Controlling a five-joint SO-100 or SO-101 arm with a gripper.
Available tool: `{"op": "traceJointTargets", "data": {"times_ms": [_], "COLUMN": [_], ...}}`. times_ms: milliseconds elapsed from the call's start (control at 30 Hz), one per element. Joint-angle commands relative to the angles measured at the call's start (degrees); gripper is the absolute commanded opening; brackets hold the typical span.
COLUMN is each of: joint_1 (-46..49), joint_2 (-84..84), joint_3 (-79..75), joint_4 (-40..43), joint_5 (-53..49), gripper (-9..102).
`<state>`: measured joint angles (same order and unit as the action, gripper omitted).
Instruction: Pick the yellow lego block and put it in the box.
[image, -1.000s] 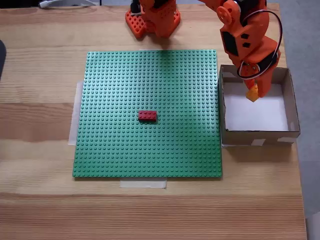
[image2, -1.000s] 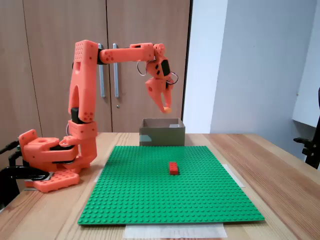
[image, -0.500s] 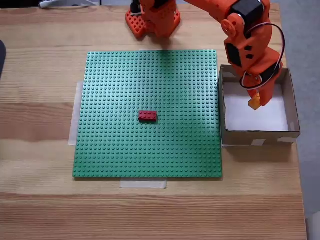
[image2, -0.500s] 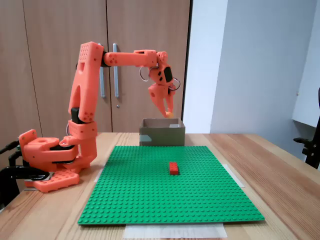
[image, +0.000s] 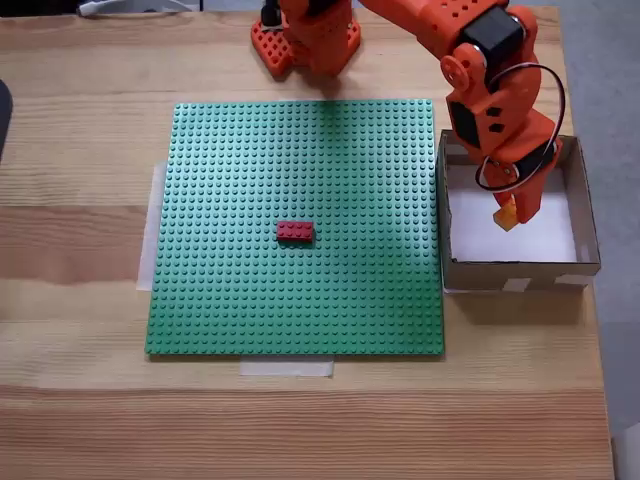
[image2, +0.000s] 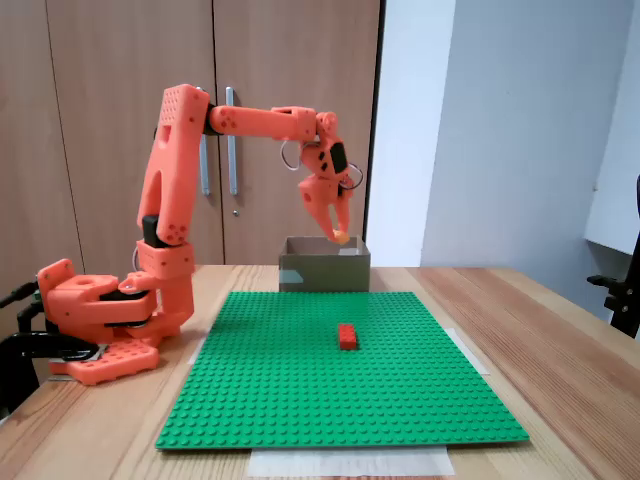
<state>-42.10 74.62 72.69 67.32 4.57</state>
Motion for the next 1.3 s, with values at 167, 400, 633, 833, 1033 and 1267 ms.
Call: {"op": "traceJointTargets", "data": {"times_ms": [167,400,633,833,1033,1267], "joint_1": [0.53,0.7,1.05,1.76,2.81,2.81], "joint_2": [0.7,1.23,1.23,1.32,1.85,2.11], "joint_3": [2.11,3.52,3.34,2.99,2.9,2.99], "joint_4": [-4.75,-6.42,-3.52,1.32,3.25,3.78], "joint_5": [0.79,0.35,-0.62,-1.76,-3.25,-4.57], "gripper": [-1,-1,-1,-1,-1,-1]}}
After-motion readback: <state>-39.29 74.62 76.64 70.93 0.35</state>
